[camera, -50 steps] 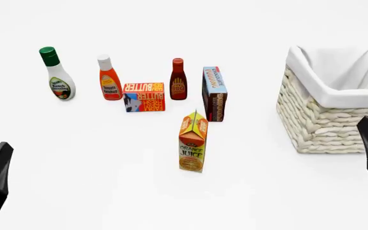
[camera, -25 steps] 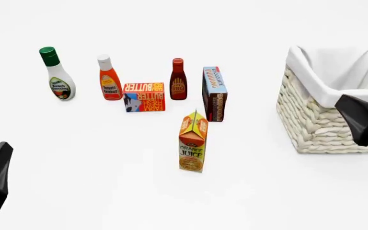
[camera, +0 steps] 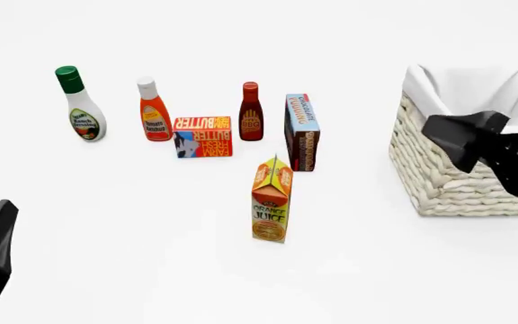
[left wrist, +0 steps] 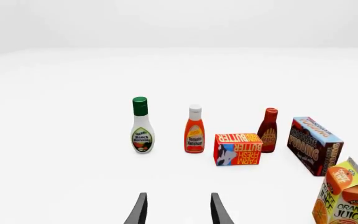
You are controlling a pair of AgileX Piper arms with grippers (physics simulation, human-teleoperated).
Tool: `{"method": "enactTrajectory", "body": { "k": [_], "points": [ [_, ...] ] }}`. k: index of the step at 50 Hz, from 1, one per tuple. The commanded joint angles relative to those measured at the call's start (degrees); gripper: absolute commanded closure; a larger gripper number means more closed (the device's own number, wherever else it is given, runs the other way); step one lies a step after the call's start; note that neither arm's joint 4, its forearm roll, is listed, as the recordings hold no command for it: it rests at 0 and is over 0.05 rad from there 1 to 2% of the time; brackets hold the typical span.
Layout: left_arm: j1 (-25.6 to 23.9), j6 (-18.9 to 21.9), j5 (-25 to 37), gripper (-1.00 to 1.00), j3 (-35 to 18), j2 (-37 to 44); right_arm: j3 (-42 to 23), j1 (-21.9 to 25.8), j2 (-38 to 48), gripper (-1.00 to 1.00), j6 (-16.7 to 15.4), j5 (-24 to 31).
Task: Pick the orange juice and place it in the basket.
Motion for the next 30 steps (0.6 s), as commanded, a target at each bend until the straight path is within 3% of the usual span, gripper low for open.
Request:
{"method": "enactTrajectory", "body": {
  "k": [1,6,9,14,17,22,30],
  "points": [
    [0.0,0.0,0.0,-1.0,0.0,0.0,-7.1,4.9,8.3,-1.0,4.5,3.9],
    [0.0,0.0,0.0,-1.0,0.0,0.0,-10.8,6.0,11.7,-1.0,5.4,6.1],
    [0.0,0.0,0.0,-1.0,0.0,0.0,-11.4,7.2,13.4,-1.0,8.5,6.5],
    [0.0,0.0,0.0,-1.0,0.0,0.0,-14.7,7.0,15.3,-1.0,8.3,9.5],
    [0.0,0.0,0.0,-1.0,0.0,0.0,-15.3,8.4,16.2,-1.0,11.0,10.3],
    [0.0,0.0,0.0,-1.0,0.0,0.0,-16.7,9.6,18.6,-1.0,12.8,11.9],
    [0.0,0.0,0.0,-1.0,0.0,0.0,-19.7,10.4,21.3,-1.0,13.6,14.7]
  ]
}}
